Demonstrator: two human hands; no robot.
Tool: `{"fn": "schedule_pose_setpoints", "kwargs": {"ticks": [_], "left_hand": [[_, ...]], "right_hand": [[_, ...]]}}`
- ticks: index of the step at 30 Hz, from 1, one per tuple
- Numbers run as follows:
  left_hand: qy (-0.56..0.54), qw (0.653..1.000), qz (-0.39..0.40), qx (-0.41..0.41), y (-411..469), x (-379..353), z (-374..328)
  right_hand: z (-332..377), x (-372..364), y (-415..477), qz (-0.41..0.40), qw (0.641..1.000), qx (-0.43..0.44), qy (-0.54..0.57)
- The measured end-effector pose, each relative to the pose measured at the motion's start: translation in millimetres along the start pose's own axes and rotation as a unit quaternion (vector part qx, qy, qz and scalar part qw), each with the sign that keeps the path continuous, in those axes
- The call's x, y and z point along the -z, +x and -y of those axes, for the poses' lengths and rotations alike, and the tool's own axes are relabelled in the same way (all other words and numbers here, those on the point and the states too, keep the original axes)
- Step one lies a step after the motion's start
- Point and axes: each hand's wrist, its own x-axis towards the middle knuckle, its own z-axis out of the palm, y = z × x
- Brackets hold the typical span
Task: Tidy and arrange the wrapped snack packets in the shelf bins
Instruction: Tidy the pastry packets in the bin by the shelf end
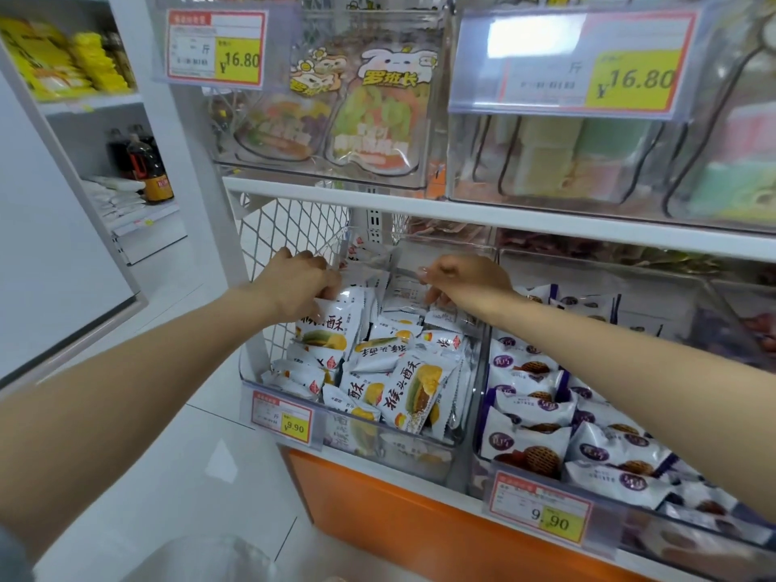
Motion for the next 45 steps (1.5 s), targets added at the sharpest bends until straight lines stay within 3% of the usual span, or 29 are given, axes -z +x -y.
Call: {"fn": "schedule_pose_setpoints", "kwargs": {"ticks": [5, 7, 12, 14, 18, 20, 23, 26, 29, 32, 36, 38, 45], "left_hand": [[0.003, 1.0, -0.021, 0.006, -3, 1, -1], [-0.026, 0.999, -0.02, 0.009, -4, 4, -1], [-0.118, 0.992, -0.05, 0.008, -8, 16, -3], [-0.141, 0.989, -0.052, 0.006, -11, 19, -4], [-0.207, 0.978, -0.037, 0.0, -18, 23, -5], [-0.229, 0.973, -0.023, -0.001, -20, 24, -6], [-0.257, 0.966, -0.018, 0.001, -21, 27, -13], [-0.284, 0.957, -0.061, -0.002, -21, 32, -25], [-0.298, 0.949, -0.107, 0.003, -17, 40, -36], [-0.376, 0.923, -0.078, 0.001, -12, 47, -41], [-0.585, 0.81, -0.036, 0.017, -17, 56, -44], [-0.624, 0.781, -0.018, 0.017, -21, 60, -43], [-0.641, 0.763, 0.064, 0.062, -27, 60, -42]], "right_hand": [[-4, -1, 4, -0.013, 0.998, 0.009, -0.058], [-5, 2, 4, 0.025, 0.993, 0.032, -0.114], [4, 1, 9, 0.181, 0.91, 0.089, -0.362], [6, -2, 10, 0.18, 0.889, 0.083, -0.413], [8, 0, 9, 0.108, 0.897, 0.091, -0.419], [8, 4, 7, 0.066, 0.925, 0.08, -0.366], [12, 18, -1, 0.022, 0.979, 0.056, -0.197], [19, 36, -16, 0.002, 0.995, 0.092, -0.044], [26, 50, -32, 0.052, 0.991, 0.099, 0.078], [28, 53, -41, 0.1, 0.972, 0.093, 0.192], [29, 48, -44, 0.08, 0.96, 0.078, 0.258], [30, 46, -43, 0.056, 0.953, 0.058, 0.293], [30, 26, -41, -0.013, 0.932, -0.031, 0.361]]}}
